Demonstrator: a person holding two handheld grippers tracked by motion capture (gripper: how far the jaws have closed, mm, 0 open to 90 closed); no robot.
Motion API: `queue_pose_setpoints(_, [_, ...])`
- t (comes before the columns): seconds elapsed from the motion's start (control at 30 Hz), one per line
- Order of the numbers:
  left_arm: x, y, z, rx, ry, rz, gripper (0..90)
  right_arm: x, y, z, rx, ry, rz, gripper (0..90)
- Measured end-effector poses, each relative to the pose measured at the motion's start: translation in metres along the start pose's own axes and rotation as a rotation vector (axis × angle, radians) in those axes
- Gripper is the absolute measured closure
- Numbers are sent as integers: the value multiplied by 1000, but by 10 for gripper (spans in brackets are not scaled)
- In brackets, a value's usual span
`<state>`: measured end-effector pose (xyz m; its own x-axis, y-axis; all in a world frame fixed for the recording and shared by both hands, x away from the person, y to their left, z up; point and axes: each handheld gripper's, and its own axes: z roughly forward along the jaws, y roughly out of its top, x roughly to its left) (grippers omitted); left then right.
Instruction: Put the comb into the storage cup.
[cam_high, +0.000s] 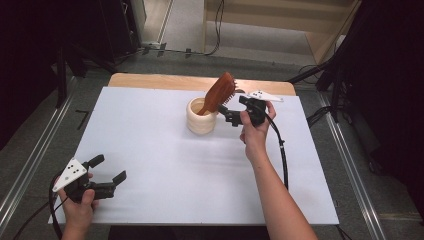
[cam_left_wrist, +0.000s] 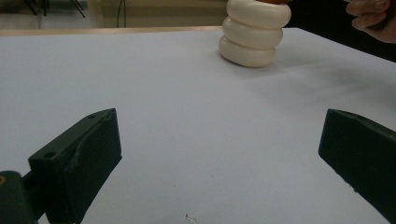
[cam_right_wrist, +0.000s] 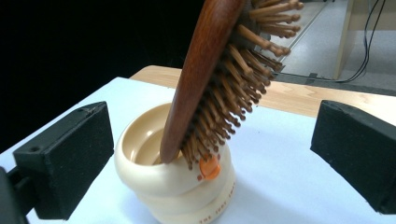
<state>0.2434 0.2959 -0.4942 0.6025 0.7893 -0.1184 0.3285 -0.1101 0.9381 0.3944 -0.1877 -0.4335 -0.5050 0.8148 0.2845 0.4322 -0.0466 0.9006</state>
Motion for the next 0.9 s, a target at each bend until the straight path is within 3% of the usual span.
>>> queue_pose_setpoints(0.57, [0,0,-1,-10,-4,-1,0,-4,-19,-41,0,-2,-63,0])
queue_pose_setpoints(0.9, [0,0,-1,-10,-6,1,0,-9,-36,-59,18,-12,-71,0])
